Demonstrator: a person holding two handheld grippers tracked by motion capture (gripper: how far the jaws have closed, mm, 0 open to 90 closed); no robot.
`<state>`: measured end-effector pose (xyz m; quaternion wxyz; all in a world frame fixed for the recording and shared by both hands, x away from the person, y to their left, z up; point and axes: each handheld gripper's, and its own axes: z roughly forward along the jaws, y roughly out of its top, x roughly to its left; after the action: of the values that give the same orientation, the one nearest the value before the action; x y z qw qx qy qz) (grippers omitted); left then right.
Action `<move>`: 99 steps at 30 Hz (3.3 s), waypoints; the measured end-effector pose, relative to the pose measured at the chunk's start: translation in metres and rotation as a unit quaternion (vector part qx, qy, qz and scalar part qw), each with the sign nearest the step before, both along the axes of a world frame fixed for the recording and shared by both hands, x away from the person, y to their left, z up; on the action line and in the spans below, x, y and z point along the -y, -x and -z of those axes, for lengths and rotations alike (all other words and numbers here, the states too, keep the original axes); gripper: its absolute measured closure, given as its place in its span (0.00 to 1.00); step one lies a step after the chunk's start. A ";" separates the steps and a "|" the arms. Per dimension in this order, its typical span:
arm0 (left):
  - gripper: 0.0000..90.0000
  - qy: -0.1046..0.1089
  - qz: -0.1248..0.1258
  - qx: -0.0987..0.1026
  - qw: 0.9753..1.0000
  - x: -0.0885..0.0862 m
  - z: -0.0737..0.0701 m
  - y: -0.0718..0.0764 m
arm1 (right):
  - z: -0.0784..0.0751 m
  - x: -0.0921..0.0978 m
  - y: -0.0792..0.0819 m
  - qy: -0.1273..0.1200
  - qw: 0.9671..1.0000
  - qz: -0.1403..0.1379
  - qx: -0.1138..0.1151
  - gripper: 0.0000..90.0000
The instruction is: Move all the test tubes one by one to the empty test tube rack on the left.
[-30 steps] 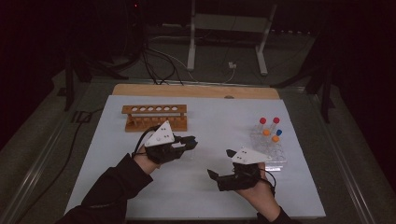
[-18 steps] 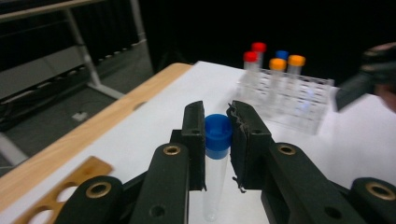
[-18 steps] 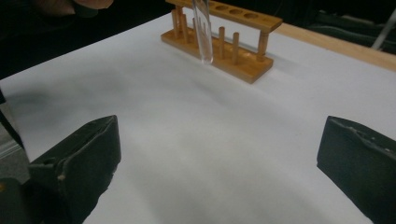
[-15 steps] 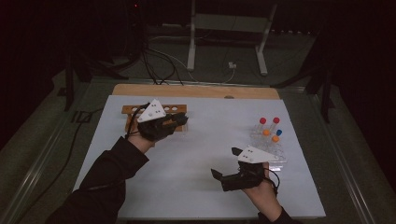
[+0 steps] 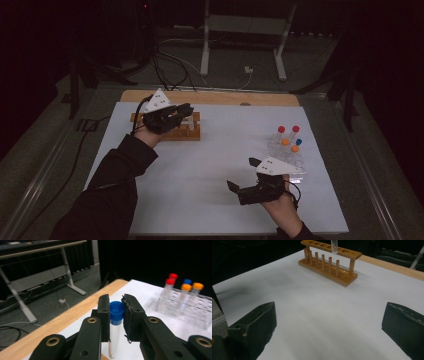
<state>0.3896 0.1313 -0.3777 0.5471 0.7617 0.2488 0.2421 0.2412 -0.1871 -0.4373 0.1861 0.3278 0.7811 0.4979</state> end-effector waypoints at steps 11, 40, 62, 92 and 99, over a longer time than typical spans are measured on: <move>0.87 0.023 -0.058 0.004 0.998 -0.005 0.006 -0.026 | 0.001 0.000 0.000 -0.001 1.000 -0.010 -0.006 0.00; 0.87 0.016 -0.118 -0.046 0.992 0.006 0.068 -0.063 | -0.001 0.004 0.001 -0.007 1.000 -0.011 -0.006 0.00; 0.85 -0.022 -0.114 -0.060 0.991 0.010 0.081 -0.065 | -0.003 0.007 0.001 -0.025 1.000 -0.015 -0.010 0.00; 0.03 0.009 0.048 -0.086 0.995 -0.040 0.050 0.052 | -0.058 0.107 -0.032 -0.035 0.993 0.089 0.064 0.00; 0.03 0.011 0.068 -0.084 0.994 -0.049 0.068 0.088 | -0.049 0.147 -0.050 -0.028 0.987 0.149 0.054 0.00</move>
<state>0.3016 0.1805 -0.4456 0.5482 0.7882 0.2439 0.1370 0.2914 -0.3336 -0.3882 0.2910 0.4180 0.6978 0.5037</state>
